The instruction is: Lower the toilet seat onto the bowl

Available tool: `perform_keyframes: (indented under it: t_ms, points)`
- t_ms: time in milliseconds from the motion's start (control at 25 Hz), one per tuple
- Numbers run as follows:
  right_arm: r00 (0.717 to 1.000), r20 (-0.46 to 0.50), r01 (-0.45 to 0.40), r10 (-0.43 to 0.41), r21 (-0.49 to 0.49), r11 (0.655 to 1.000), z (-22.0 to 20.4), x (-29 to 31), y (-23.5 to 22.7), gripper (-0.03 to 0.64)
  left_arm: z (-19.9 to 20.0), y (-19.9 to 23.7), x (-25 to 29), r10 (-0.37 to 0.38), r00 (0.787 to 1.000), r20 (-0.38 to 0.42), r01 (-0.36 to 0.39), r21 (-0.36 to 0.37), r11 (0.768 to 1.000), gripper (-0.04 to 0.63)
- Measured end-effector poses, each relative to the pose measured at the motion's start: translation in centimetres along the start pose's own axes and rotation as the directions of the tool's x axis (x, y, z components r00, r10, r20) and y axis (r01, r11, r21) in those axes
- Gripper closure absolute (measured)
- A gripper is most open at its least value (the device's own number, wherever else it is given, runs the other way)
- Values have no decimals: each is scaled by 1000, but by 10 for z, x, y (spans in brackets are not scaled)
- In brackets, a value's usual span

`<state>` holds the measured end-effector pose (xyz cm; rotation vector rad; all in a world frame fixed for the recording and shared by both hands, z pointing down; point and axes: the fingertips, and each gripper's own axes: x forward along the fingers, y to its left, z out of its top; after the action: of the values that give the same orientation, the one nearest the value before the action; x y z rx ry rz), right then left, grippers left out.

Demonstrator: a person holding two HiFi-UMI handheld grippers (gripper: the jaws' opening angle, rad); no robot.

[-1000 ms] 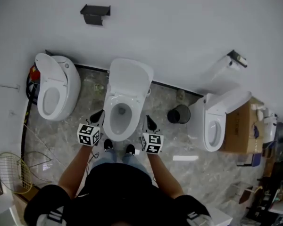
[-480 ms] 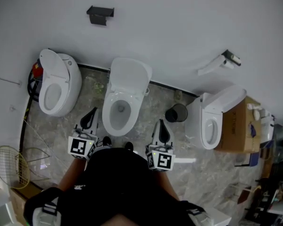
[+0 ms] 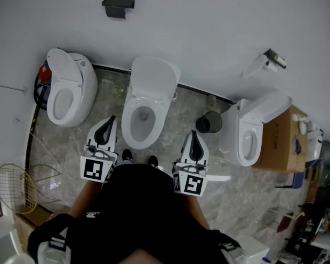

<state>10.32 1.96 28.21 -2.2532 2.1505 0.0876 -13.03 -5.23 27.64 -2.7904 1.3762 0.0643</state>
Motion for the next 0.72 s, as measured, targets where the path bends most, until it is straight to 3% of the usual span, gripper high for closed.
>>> perform_keyframes:
  t_ms: [360,720]
  points:
    - [1000,10,-9,9,-21,1000,3,-1,3,598,2,5,-5,13,1000,-5,-13,33,999,591]
    - [1000,23,-10,11,-30,1000,6,2,8,598,5,14,-6,38,999,-16,-38,16,999,590]
